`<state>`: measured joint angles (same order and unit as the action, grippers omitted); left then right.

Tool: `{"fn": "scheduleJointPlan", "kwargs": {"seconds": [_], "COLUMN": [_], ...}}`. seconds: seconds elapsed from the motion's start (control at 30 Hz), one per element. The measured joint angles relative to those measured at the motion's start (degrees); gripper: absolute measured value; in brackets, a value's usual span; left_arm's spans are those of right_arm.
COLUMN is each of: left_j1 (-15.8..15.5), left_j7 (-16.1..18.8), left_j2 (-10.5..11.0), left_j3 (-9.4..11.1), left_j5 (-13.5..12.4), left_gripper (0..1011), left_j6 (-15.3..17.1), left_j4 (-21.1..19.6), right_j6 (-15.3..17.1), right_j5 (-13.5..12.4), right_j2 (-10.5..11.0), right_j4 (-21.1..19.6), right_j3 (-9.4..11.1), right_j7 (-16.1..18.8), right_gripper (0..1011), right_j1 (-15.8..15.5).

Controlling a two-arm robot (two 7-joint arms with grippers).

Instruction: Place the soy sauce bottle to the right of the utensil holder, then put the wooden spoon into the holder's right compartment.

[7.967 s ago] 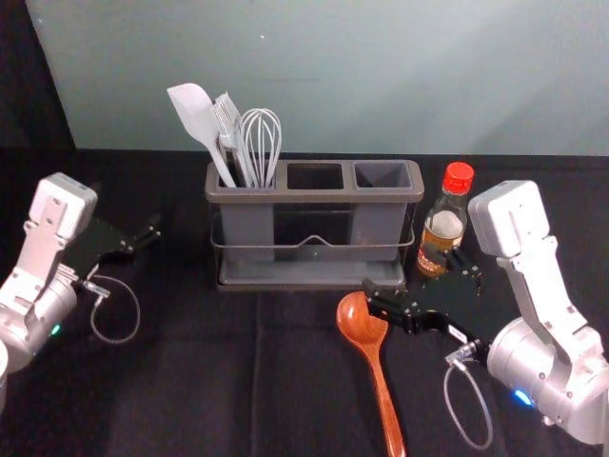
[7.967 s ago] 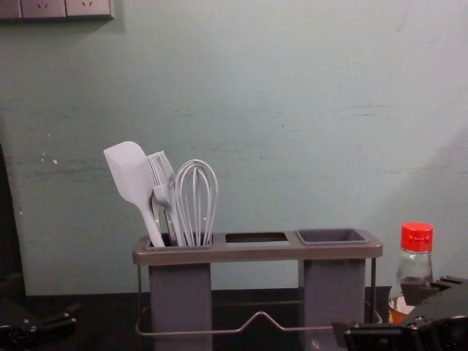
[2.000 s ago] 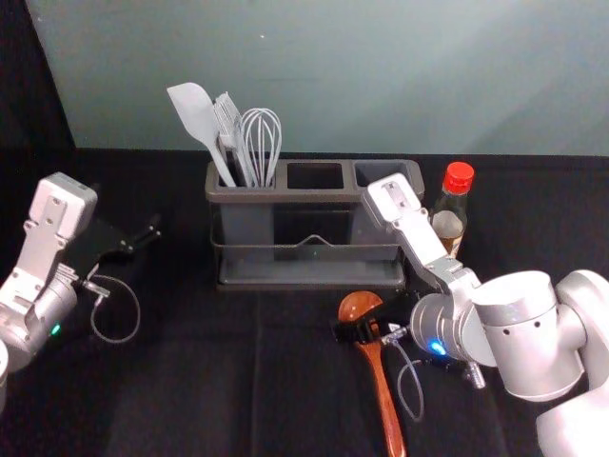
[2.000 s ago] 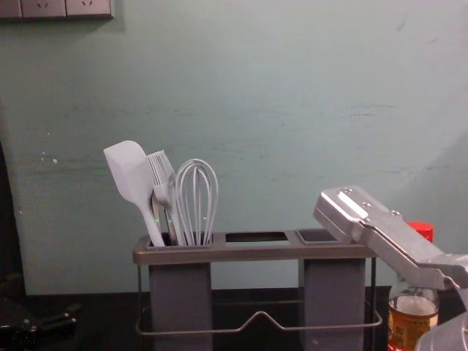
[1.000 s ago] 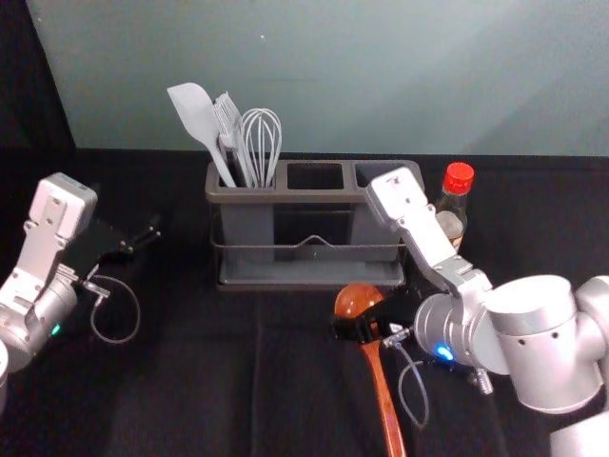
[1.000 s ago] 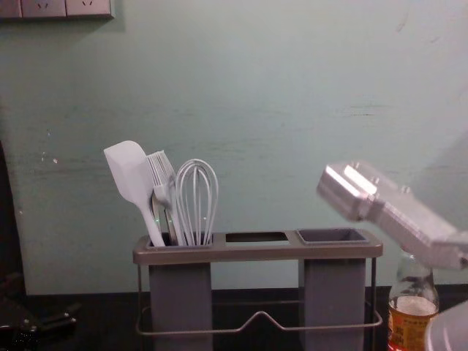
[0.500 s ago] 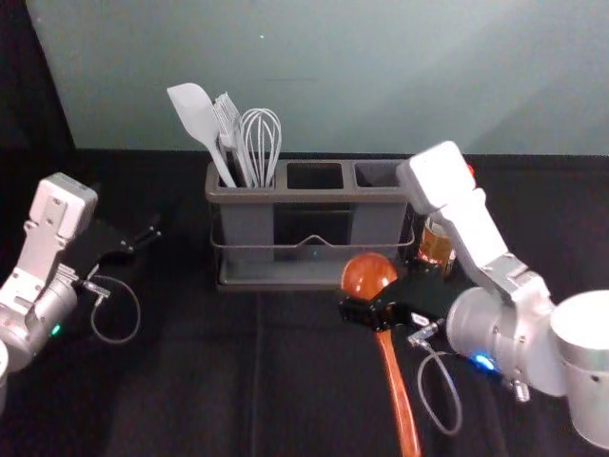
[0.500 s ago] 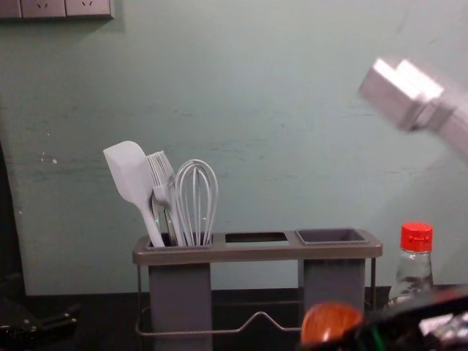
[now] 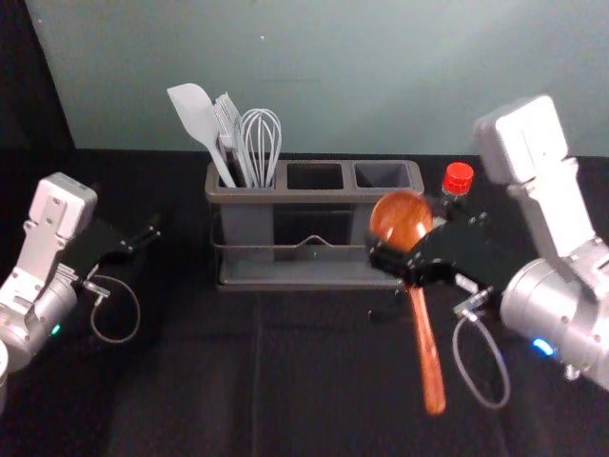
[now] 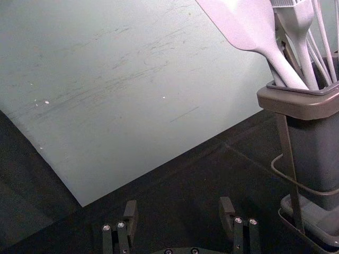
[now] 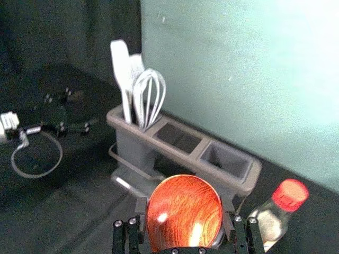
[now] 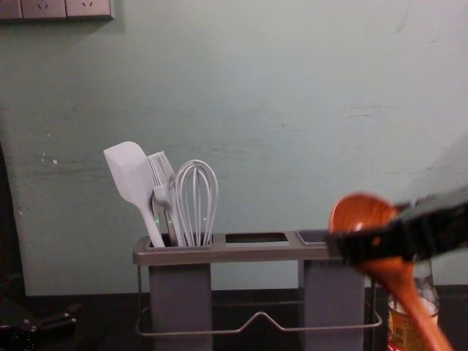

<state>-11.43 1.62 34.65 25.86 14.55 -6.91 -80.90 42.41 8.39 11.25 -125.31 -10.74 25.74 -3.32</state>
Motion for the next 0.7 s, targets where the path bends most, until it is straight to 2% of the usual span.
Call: {"fn": "scheduleJointPlan", "kwargs": {"seconds": [0.23, 0.37, 0.7], "left_j1": [0.00, 0.00, 0.00], "left_j7": [0.00, 0.00, 0.00], "left_j2": [0.00, 0.00, 0.00], "left_j3": [0.00, 0.00, 0.00], "left_j5": [0.00, 0.00, 0.00], "left_gripper": [1005, 1005, 1005], "left_j6": [0.00, 0.00, 0.00], "left_j4": [0.00, 0.00, 0.00], "right_j6": [-8.30, -12.37, -20.65], "right_j5": [-1.96, -2.60, -3.27], "right_j2": [-0.12, -0.30, -0.12], "right_j4": [-0.96, -0.68, 2.38], "right_j3": [2.85, 3.68, 4.29], "right_j7": [-2.68, -4.24, -7.98], "right_gripper": [842, 842, 842], "right_j1": [-1.37, -1.78, -0.53]}}
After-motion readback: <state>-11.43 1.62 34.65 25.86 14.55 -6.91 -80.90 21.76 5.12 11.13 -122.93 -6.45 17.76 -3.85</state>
